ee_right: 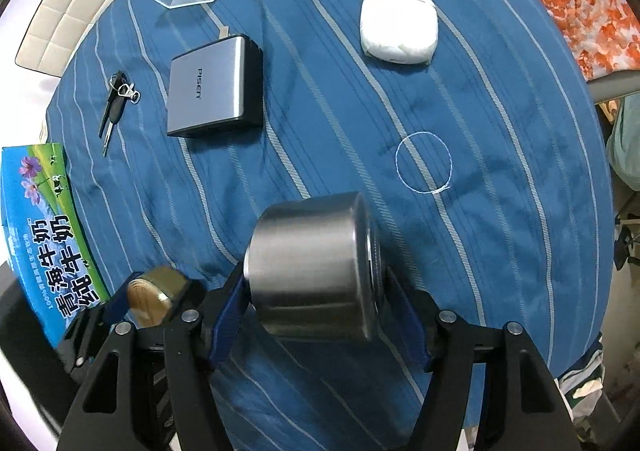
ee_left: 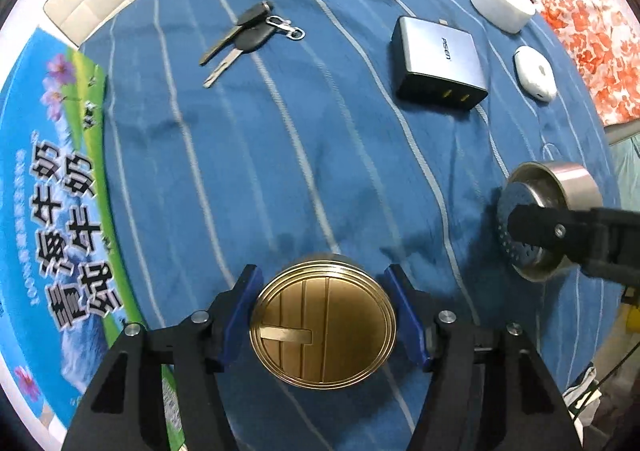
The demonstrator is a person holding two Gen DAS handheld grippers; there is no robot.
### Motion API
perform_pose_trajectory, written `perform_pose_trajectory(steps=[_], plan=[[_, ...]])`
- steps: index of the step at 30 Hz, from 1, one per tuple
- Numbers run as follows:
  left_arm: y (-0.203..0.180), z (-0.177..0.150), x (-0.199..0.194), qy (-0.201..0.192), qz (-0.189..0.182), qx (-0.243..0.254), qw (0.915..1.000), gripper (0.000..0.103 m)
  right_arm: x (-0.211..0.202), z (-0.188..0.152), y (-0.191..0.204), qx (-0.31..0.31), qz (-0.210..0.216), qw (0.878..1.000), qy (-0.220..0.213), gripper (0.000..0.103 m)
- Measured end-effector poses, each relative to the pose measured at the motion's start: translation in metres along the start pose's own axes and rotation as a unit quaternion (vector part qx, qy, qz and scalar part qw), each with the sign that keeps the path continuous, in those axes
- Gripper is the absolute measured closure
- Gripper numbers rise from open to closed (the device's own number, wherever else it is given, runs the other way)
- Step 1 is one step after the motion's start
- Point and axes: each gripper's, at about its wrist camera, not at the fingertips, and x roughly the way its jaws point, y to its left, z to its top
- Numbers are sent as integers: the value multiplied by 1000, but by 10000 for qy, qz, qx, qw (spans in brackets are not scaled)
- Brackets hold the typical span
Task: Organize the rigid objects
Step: 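Carry the gold tin and steel cylinder into the blue box with both tools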
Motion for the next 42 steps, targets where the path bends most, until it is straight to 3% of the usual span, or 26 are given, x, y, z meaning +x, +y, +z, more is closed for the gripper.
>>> perform_pose_trajectory(steps=[8,15,19,23,31,37,42], plan=[[19,-25,-53,-285,97,1,9995,42,-14,-22,21,-266,-149,9989,-361,35],[44,-35,-112,-668,6,-71,9977,42,-45,-38,37,-405,-29,9971,-637,35],[47,-38,-151,-921,-1,-128,9957,42,-72,-51,48,-484,151,9953,-828,35],[83,-47,-177,-1231,-39,-244,9921,42,-94,-56,62,-565,351,9933,-946,35],[138,-54,-222,-1651,129,-582,9845,42,-141,-75,130,-984,954,9837,-1167,35],[186,-48,-193,-1641,494,-908,9810,42,-162,-86,210,-1356,1405,9738,-1162,35],[246,-41,-153,-1376,818,-1245,9792,42,-155,-84,275,-1490,1628,9698,-1040,35]])
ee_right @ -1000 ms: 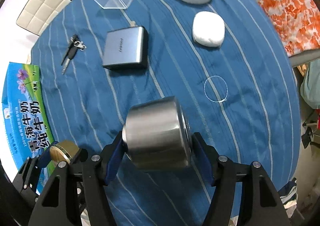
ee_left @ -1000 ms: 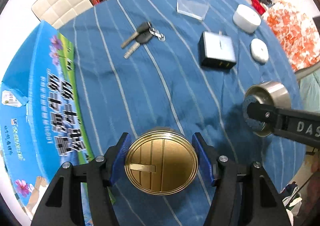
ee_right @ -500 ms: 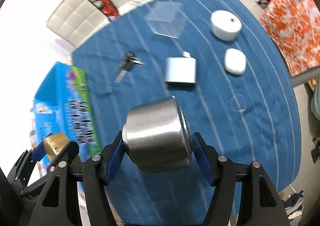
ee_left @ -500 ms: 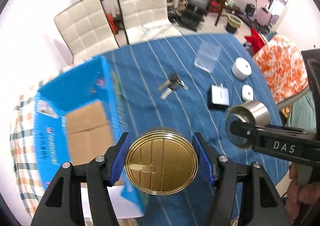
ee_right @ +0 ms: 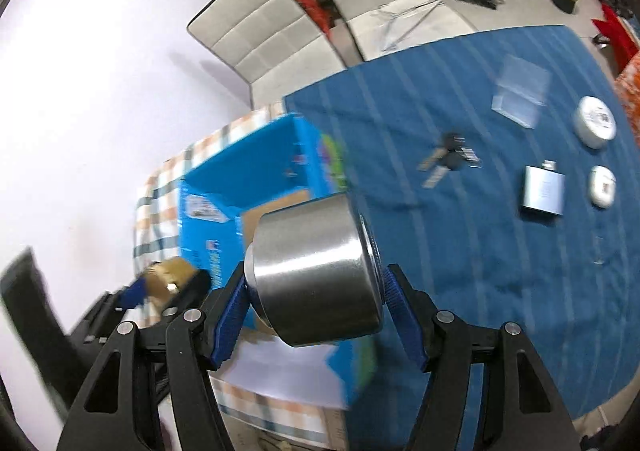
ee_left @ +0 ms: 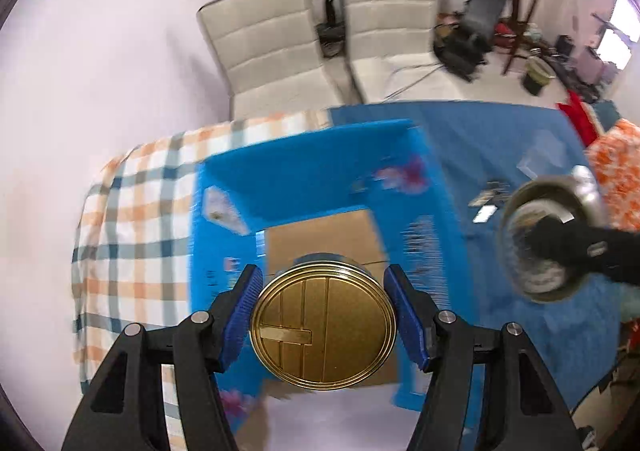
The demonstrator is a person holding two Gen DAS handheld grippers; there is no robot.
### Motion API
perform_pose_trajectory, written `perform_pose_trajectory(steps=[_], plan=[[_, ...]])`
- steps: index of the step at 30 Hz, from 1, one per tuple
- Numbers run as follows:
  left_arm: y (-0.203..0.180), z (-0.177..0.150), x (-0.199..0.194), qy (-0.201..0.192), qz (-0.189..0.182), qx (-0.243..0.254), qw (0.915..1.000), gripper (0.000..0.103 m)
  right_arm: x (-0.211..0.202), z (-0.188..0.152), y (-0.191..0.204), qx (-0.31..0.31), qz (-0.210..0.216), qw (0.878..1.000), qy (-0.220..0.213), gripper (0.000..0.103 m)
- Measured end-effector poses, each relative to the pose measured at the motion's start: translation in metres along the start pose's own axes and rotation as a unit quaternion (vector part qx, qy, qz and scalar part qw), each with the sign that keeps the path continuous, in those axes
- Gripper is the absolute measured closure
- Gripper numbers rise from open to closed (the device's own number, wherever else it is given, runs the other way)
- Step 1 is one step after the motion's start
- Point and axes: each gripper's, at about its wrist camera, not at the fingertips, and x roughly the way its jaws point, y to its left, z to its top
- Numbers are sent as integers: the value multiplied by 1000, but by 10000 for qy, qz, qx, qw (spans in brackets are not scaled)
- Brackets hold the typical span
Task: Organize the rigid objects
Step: 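Carry the gold tin and steel cylinder into the blue box with both tools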
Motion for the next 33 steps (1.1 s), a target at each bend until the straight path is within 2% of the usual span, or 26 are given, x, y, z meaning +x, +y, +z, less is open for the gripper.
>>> perform_pose_trajectory(steps=[5,8,14,17,22,26,33], plan=[[39,-3,55,423,-23,-484,9979,42,49,24,44,99,166,9994,278,35],[49,-8,82,629,-95,-746,9952,42,84,38,62,201,142,9986,459,35],[47,-18,115,843,-251,-1110,9899,42,149,60,77,327,91,9968,729,35],[44,-30,127,948,-320,-1357,9857,42,173,67,85,223,59,9960,867,35],[38,-45,147,1151,-226,-1576,9805,42,213,73,93,-106,-220,9923,1215,35],[30,-44,157,1158,-181,-1632,9796,42,239,74,87,-231,-458,9879,1461,35],[14,-36,171,1247,-94,-1381,9825,42,272,77,69,-24,-545,9829,1761,35]])
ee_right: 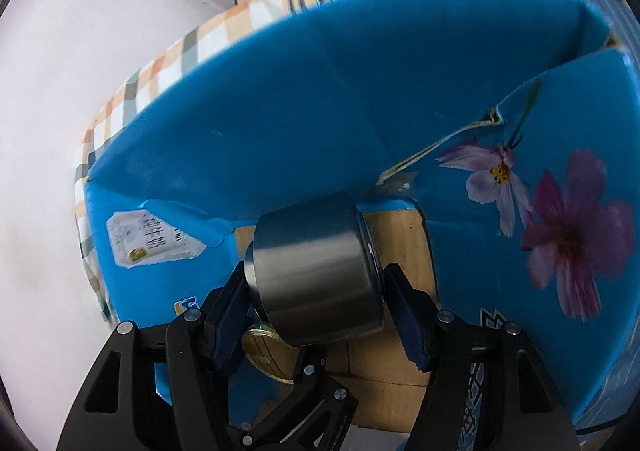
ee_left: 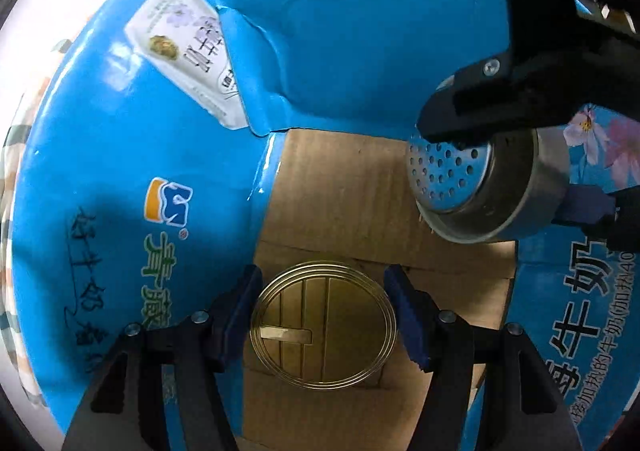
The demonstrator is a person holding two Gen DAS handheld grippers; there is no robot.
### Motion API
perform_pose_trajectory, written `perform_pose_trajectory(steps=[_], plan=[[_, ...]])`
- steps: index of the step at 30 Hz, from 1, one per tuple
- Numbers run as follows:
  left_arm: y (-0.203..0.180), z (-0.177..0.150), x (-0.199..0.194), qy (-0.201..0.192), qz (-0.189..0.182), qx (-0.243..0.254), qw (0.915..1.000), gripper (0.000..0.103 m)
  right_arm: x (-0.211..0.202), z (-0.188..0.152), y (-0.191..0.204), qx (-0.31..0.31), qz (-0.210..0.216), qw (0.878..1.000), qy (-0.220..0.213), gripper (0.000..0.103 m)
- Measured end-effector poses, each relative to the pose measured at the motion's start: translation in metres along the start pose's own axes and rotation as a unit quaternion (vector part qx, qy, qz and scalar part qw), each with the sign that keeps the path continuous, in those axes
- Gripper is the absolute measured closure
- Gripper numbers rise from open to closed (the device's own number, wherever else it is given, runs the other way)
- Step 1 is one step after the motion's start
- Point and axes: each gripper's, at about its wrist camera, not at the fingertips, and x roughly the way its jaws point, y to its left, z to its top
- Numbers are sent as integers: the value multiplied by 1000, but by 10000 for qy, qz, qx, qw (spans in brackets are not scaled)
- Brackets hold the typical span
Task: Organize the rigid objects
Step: 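Carry the gold tin and steel cylinder into the blue box with both tools, then open both tools to release the tin and cylinder, then lift out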
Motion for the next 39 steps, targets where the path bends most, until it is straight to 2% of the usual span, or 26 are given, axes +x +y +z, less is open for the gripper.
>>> perform_pose_trajectory(steps=[3,6,11,12,14,18,20,27,29,34,37,39], plan=[[-9,2,2,1,51,94,9999,42,7,7,-1,99,83,9998,129,35],[-14,4,3,14,26,116,9999,42,9,10,2,71,-14,9998,192,34],[-21,11,2,269,88,227,9993,41,13,17,5,117,-73,9993,339,34],[-25,11,-1,263,115,263,9992,38,12,18,5,123,-86,9993,334,33],[-28,10,-8,227,165,291,9992,31,11,22,8,85,-105,9994,320,22],[-32,8,-23,289,-25,214,9993,6,4,26,11,8,-80,9994,351,21],[-32,4,-35,210,-63,161,9996,0,-3,21,9,-51,-79,9994,331,21],[-18,-12,-82,-48,-26,-50,10000,0,-30,14,11,-396,-235,9988,141,18],[-8,-20,-94,-70,-66,-99,9999,0,-39,9,8,-530,-335,9980,54,11],[27,-34,-119,-343,-18,-194,9992,0,-58,-23,15,-1029,-689,9920,-254,10],[35,-37,-134,-537,6,-133,9985,0,-63,-62,19,-1312,-869,9866,-438,9],[58,-43,-133,-631,22,-102,9980,0,-71,-86,21,-1491,-966,9824,-575,8]])
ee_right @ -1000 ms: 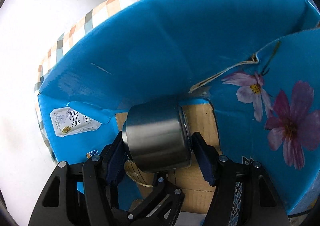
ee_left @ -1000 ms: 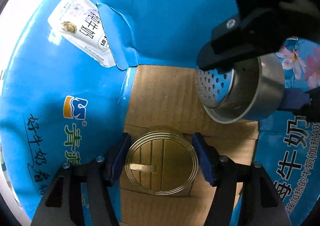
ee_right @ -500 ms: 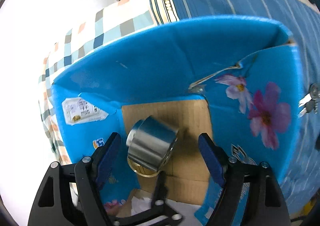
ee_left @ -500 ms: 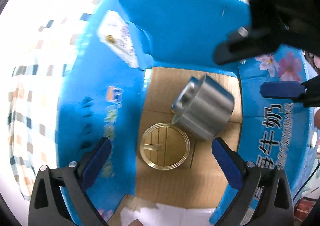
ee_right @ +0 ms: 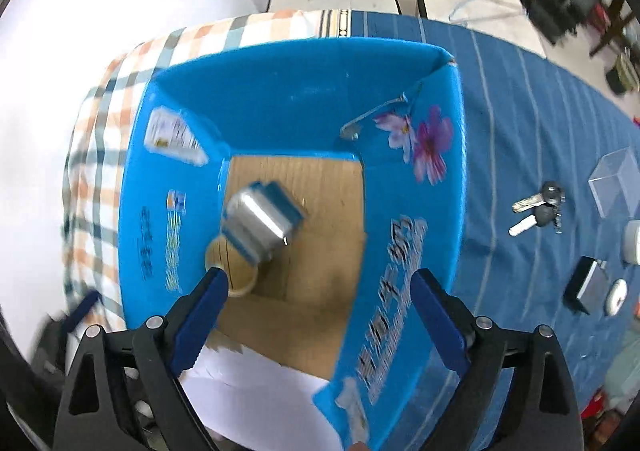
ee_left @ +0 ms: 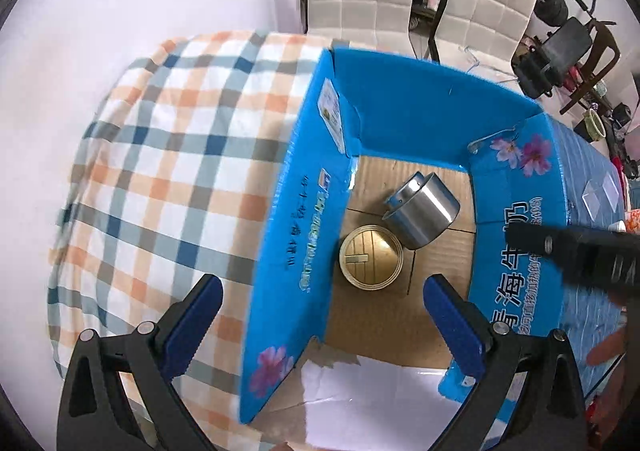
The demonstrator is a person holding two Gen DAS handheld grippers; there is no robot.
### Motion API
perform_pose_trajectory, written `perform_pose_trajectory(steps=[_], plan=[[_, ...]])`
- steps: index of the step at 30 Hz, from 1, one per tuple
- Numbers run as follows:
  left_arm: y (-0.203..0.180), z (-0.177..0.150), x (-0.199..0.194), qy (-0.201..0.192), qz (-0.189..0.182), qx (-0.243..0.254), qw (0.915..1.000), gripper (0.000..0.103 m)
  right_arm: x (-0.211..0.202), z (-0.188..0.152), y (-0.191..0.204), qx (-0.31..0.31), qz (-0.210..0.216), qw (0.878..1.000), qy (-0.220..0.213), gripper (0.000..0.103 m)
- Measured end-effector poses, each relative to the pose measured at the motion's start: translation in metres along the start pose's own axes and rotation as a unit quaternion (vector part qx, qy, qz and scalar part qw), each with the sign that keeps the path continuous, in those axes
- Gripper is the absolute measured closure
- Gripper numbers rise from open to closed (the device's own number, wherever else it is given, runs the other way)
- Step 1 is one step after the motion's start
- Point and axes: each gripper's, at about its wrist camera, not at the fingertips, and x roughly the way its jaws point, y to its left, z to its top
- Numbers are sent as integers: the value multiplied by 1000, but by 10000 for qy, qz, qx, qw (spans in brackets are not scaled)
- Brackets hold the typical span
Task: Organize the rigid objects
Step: 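Open both tools to release the tin and cylinder, then lift out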
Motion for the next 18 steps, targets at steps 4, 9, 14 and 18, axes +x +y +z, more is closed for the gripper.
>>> perform_pose_trajectory(steps=[4,9,14,18], plan=[[15,-3,-26,-199,-11,103,9997,0,-26,-41,0,-92,-73,9995,-291,8],[13,-9,-54,-410,-117,293,9987,0,-62,-81,0,-109,-175,9971,-732,7],[8,-13,-83,-683,-268,439,9963,0,-104,-116,6,-124,-225,9928,-1172,7],[-2,-14,-105,-898,-323,586,9937,0,-131,-137,1,-22,-165,9901,-1390,7]])
